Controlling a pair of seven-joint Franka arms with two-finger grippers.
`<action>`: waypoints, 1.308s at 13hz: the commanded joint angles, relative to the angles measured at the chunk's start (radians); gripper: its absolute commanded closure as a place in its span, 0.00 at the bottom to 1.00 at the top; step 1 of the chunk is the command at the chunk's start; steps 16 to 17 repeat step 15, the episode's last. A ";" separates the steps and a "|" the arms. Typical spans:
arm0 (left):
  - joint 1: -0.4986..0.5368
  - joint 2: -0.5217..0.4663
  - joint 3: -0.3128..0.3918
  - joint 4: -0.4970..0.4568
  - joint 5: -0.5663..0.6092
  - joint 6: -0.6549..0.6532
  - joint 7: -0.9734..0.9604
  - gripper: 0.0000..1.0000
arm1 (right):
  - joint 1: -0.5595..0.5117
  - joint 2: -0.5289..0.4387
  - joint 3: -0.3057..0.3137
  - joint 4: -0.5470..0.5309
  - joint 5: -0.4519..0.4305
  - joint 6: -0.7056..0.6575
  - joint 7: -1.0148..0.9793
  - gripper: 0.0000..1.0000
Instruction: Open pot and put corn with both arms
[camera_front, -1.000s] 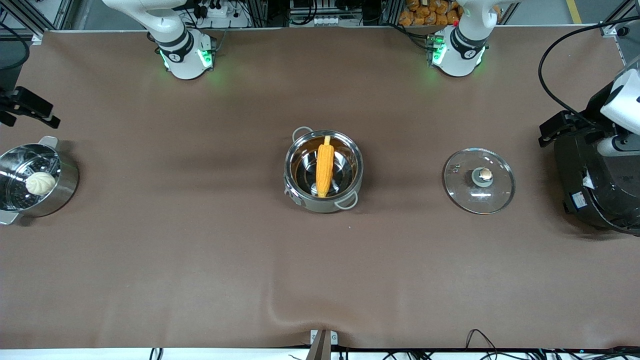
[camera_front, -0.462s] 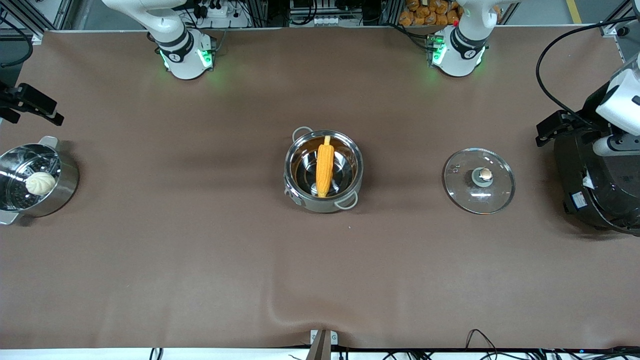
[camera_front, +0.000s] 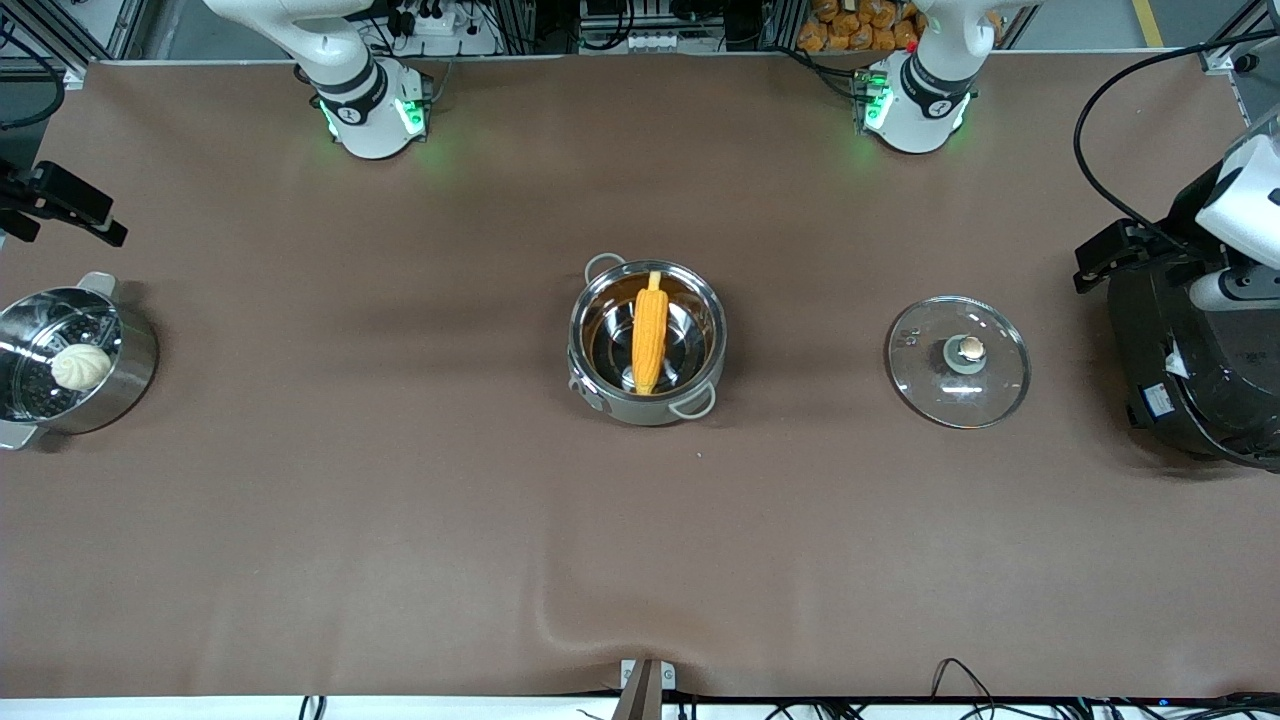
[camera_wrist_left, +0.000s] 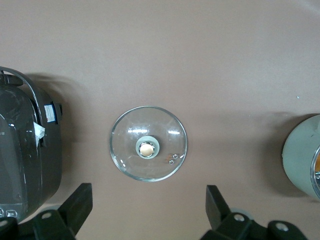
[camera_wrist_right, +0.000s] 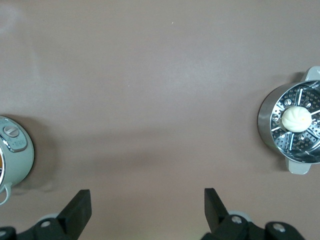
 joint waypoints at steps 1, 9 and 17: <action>0.003 -0.002 -0.005 0.017 -0.012 -0.038 0.022 0.00 | 0.006 -0.021 -0.005 -0.022 0.014 -0.012 0.040 0.00; 0.008 0.009 0.003 0.072 -0.006 -0.076 0.022 0.00 | 0.008 -0.018 -0.005 -0.028 0.014 -0.030 0.043 0.00; 0.009 0.011 0.009 0.072 -0.004 -0.092 0.022 0.00 | 0.006 -0.016 -0.005 -0.030 0.012 -0.036 0.043 0.00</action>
